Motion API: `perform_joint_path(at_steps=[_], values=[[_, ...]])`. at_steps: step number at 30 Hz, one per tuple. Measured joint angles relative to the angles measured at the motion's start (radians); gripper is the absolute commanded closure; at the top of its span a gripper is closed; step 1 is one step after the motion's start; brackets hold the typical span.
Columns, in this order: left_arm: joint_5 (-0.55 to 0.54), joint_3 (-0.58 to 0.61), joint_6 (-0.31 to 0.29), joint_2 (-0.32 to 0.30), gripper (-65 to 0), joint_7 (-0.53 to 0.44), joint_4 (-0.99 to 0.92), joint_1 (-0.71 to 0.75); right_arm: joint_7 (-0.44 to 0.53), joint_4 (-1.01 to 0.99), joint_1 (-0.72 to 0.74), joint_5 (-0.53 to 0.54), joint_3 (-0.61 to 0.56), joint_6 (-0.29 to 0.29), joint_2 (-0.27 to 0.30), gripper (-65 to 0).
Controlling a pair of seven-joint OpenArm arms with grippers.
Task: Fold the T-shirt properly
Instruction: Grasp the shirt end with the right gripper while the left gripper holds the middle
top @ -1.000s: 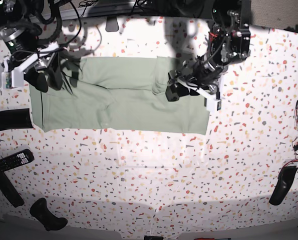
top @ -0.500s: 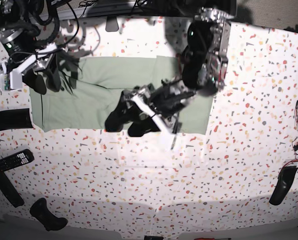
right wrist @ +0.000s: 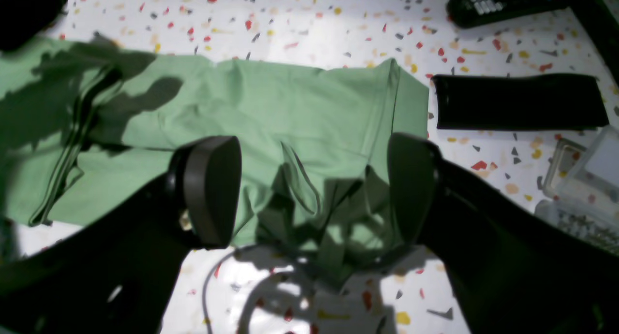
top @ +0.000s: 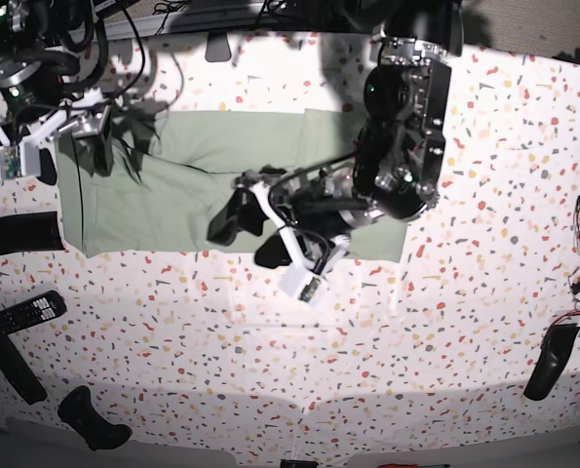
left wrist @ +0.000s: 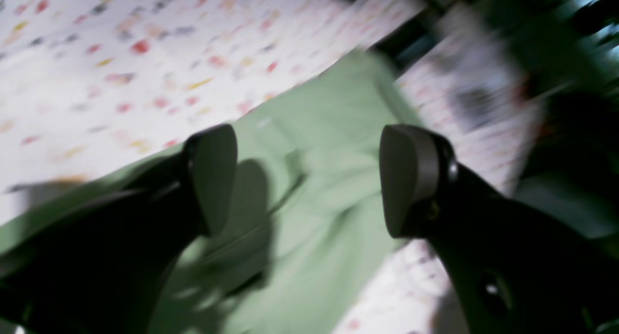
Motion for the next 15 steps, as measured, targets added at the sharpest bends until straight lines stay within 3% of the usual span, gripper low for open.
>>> perform_joint_path(at_steps=[4,8,15], values=[[0.172,0.000,0.003,0.000,-42.8,-0.062,0.000,0.002,-0.007,-0.072,0.092,-0.082,0.001,-0.018,0.000,-45.3],[0.180,0.000,0.002,0.000,-42.8,-0.068,0.000,0.002,-0.046,-0.197,0.172,-0.095,0.000,-0.035,0.023,-45.3],[0.180,0.000,0.002,0.000,-42.8,-0.068,0.000,0.002,-0.144,-0.438,0.271,-0.062,0.001,-0.047,0.153,-45.3]])
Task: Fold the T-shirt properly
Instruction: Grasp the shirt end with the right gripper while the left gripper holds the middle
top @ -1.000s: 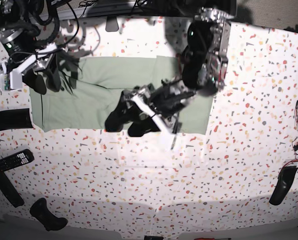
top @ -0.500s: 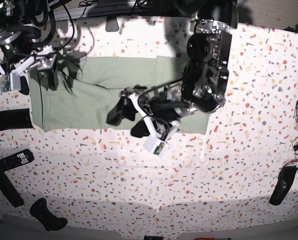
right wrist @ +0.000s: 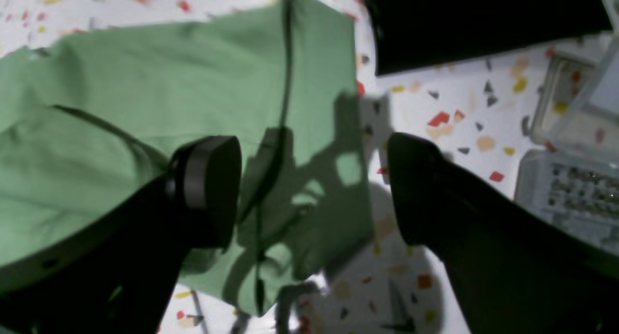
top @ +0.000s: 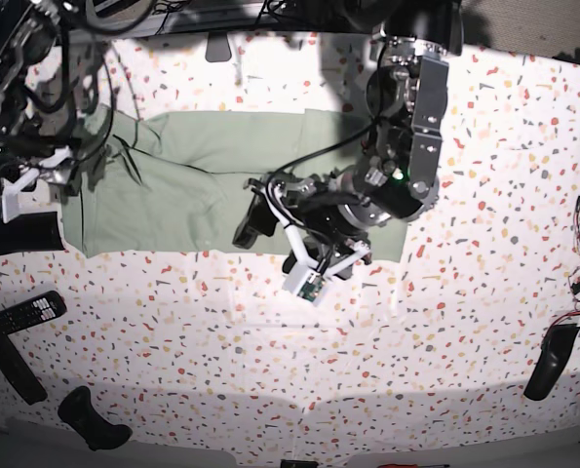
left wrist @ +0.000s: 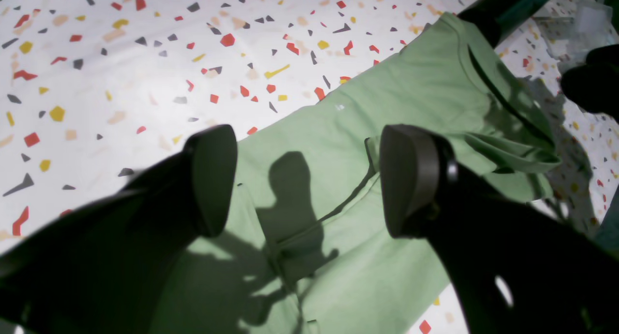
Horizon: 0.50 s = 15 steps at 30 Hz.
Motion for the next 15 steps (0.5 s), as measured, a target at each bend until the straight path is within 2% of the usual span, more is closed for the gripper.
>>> perform_joint_path(at_steps=[2,7,9,11,13,15], values=[[0.000,0.000,0.000,0.000,-42.8,0.000,0.000,0.000,-0.027,-0.045,0.021,0.041,0.000,0.001,0.034,-45.3],[0.000,0.000,0.000,0.000,-42.8,0.000,0.000,0.000,-0.029,-0.164,0.080,0.045,0.014,0.000,0.105,-45.3],[0.000,0.000,0.000,0.000,-42.8,0.000,0.000,0.000,-0.027,-0.234,0.097,0.081,0.018,0.001,0.136,-45.3],[0.000,0.000,0.000,0.000,-42.8,0.000,0.000,0.000,-0.029,-0.314,0.109,0.154,0.019,0.031,0.157,-45.3],[0.000,0.000,0.000,0.000,-42.8,0.000,0.000,0.000,-0.033,-0.399,0.125,0.182,0.019,0.074,0.167,-45.3],[0.000,0.000,0.000,0.000,-42.8,0.000,0.000,0.000,-0.037,-0.472,0.132,0.219,0.019,0.084,0.174,-45.3]])
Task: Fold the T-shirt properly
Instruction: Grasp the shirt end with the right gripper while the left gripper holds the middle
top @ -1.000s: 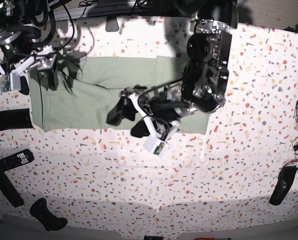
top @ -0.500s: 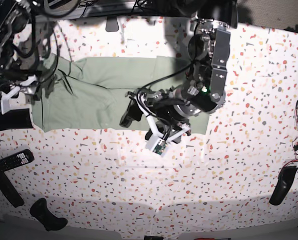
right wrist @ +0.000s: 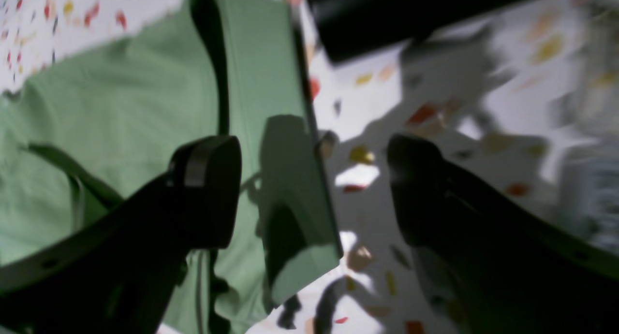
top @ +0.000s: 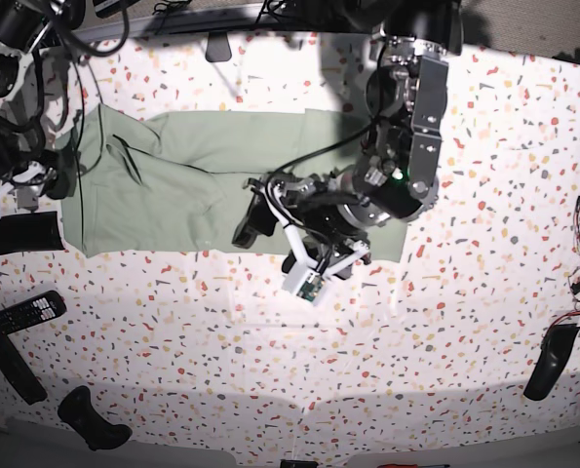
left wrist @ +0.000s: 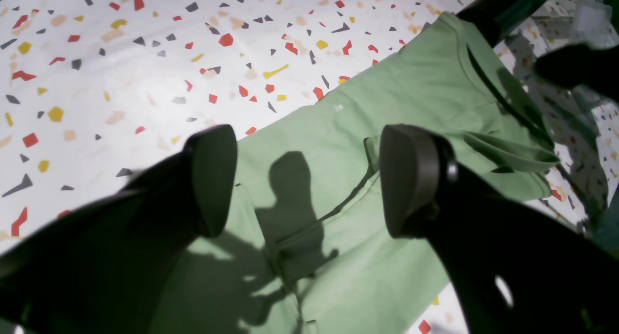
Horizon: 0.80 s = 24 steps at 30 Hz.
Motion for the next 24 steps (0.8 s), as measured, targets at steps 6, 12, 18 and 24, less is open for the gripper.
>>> perform_joint_path(at_steps=[6,12,18,24], values=[[0.000,0.000,0.000,0.000,-42.8,0.000,0.000,0.000,0.027,-0.175,0.003,0.125,0.002,0.015,0.018,-45.3],[0.000,0.000,0.000,0.000,-42.8,0.000,0.000,0.000,-0.085,-0.217,0.005,0.301,0.006,0.015,0.011,-45.3],[0.000,0.000,0.000,0.000,-42.8,0.000,0.000,0.000,-0.195,-0.217,0.005,0.381,-0.020,0.015,0.010,-45.3],[0.000,0.000,0.000,0.000,-42.8,0.004,0.000,0.000,-0.190,-0.217,0.005,0.399,-0.103,0.015,0.015,-45.3]])
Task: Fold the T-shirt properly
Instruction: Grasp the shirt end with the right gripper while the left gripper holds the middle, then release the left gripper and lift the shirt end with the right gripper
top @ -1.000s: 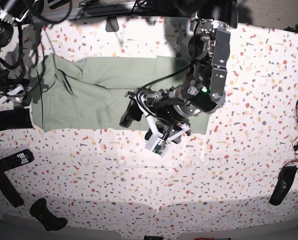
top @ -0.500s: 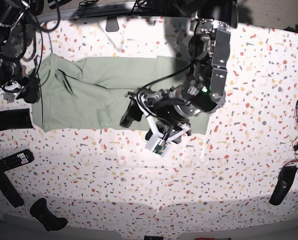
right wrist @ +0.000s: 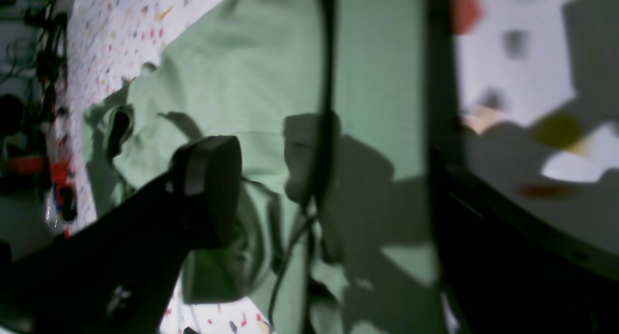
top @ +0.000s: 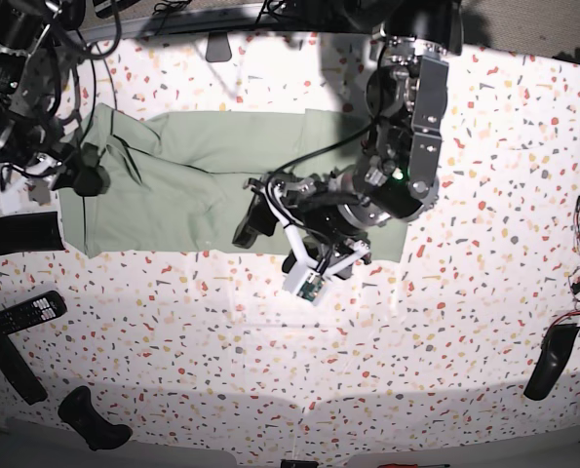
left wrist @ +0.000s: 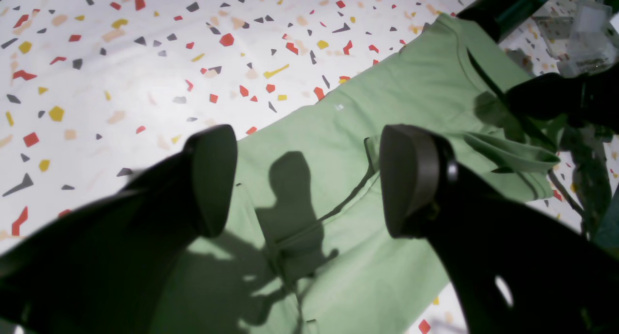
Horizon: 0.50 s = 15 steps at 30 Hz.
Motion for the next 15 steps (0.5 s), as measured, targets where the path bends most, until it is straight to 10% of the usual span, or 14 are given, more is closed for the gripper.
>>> perform_joint_path(at_steps=[9,15], values=[[0.106,0.000,-0.003,-0.059,-42.7,0.045,0.025,0.028,0.045,0.003,0.003,0.010,-0.127,0.001,0.000,-42.3],[0.109,0.000,0.013,-0.164,-42.7,0.042,0.182,0.126,0.048,0.001,0.000,-0.006,-0.134,0.000,-0.006,-10.8]])
